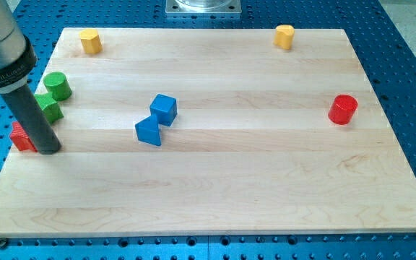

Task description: Drag the red circle to the bottom right of the red star

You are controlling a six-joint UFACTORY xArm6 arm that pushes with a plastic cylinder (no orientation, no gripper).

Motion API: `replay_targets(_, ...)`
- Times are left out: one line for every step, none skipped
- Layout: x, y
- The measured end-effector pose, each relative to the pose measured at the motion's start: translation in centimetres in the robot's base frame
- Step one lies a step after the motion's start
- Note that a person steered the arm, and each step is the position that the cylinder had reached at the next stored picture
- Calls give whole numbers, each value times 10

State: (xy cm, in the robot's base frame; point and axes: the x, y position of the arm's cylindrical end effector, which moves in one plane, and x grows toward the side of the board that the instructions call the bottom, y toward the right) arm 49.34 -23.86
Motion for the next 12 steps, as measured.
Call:
replay_targets(18,46)
replay_targets(36,140)
replay_targets(33,236)
replay_targets(-15,281)
replay_targets(-59,335)
replay_targets(-89,410)
replay_targets(-107,478)
replay_targets(-108,538)
replay_targets(-75,536)
replay_targets(-34,511)
replay_targets(-22,476)
replay_targets(-22,454)
